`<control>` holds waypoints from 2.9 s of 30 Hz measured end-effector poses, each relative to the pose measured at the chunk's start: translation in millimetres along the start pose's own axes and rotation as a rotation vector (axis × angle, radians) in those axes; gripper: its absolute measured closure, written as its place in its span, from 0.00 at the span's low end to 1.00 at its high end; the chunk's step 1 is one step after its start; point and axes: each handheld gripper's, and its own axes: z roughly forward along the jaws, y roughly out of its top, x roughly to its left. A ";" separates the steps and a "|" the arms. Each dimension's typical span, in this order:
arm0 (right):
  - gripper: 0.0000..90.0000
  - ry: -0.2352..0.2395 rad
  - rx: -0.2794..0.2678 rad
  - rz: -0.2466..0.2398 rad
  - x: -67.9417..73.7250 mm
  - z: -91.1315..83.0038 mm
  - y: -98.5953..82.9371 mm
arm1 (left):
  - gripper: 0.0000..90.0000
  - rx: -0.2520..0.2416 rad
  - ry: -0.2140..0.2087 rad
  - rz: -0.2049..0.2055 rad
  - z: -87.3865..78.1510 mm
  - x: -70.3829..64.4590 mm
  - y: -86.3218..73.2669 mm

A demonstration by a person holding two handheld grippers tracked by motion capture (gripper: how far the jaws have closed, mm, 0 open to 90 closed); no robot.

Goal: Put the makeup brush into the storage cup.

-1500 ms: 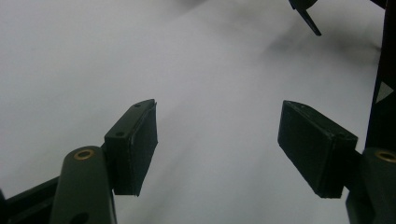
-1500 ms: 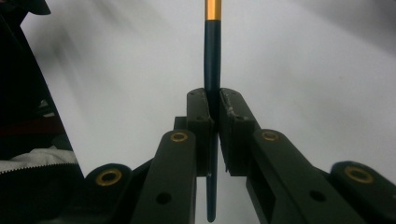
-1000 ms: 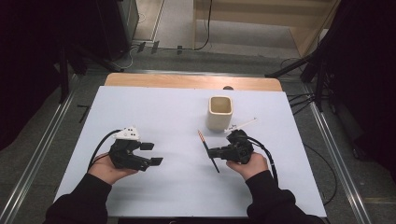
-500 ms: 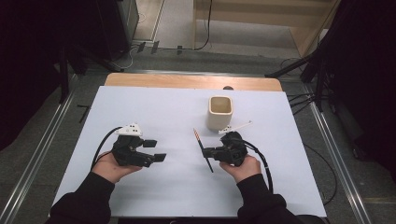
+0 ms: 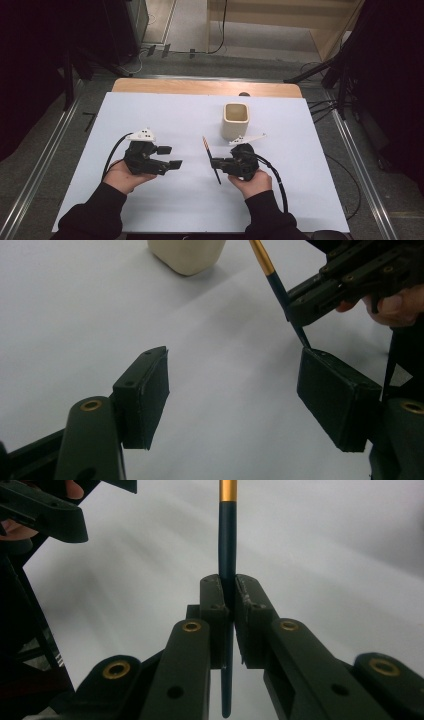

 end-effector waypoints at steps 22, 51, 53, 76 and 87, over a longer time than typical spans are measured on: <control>0.94 -0.002 -0.051 -0.054 21.7 6.2 3.9 | 0.35 -0.046 -0.047 -0.062 15.0 -7.6 17.2; 0.94 0.030 -0.071 -0.054 33.9 18.7 5.7 | 0.57 -0.129 -0.104 -0.259 33.0 -6.9 12.8; 0.94 0.031 -0.073 -0.053 34.0 18.9 5.8 | 0.59 -0.125 -0.107 -0.259 34.1 -7.4 12.5; 0.94 0.042 -0.075 -0.041 33.2 19.9 6.0 | 0.74 -0.136 -0.146 -0.335 40.8 -7.4 8.7; 0.94 0.045 -0.074 -0.036 33.8 19.5 5.9 | 0.80 -0.137 -0.157 -0.350 41.7 -7.7 7.8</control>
